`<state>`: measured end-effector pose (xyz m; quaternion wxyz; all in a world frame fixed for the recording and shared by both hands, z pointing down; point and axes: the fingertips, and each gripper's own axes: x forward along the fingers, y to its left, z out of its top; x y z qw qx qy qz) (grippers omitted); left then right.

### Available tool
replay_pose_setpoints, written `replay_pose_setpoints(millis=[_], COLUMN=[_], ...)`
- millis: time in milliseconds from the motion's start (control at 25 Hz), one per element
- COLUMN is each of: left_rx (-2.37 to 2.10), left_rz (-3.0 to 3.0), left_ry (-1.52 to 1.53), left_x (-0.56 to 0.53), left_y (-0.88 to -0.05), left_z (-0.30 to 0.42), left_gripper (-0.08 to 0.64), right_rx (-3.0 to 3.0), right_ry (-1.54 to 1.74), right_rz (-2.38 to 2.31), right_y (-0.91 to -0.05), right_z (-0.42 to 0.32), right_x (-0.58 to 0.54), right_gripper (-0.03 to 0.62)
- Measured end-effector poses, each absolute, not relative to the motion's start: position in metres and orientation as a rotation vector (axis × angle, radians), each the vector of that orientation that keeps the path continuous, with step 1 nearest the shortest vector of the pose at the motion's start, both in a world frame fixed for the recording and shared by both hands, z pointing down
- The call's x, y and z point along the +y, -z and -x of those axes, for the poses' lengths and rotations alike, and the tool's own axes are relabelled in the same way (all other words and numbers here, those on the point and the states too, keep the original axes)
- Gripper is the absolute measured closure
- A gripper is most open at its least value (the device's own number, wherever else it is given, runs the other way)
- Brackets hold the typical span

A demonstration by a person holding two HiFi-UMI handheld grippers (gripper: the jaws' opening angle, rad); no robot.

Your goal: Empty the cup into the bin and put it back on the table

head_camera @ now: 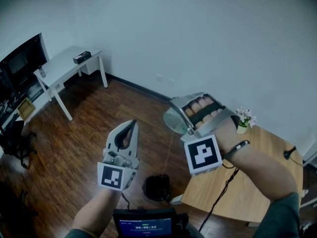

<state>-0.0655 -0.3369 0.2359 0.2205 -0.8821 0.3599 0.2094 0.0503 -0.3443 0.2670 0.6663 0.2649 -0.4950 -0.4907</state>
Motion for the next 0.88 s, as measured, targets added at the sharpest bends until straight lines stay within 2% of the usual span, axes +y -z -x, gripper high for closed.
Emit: replay_pose_setpoints(millis=[880], left_rx=[0.983], left_rz=[2.432], left_ry=[-0.583], left_x=[-0.342], left_y=[-0.232], left_z=[0.064], left_gripper=[0.558], right_rx=[-1.058], right_ry=[1.229], right_rz=[-0.585], right_y=[-0.241], right_z=[-0.037], right_x=[-0.346], right_gripper=[0.198])
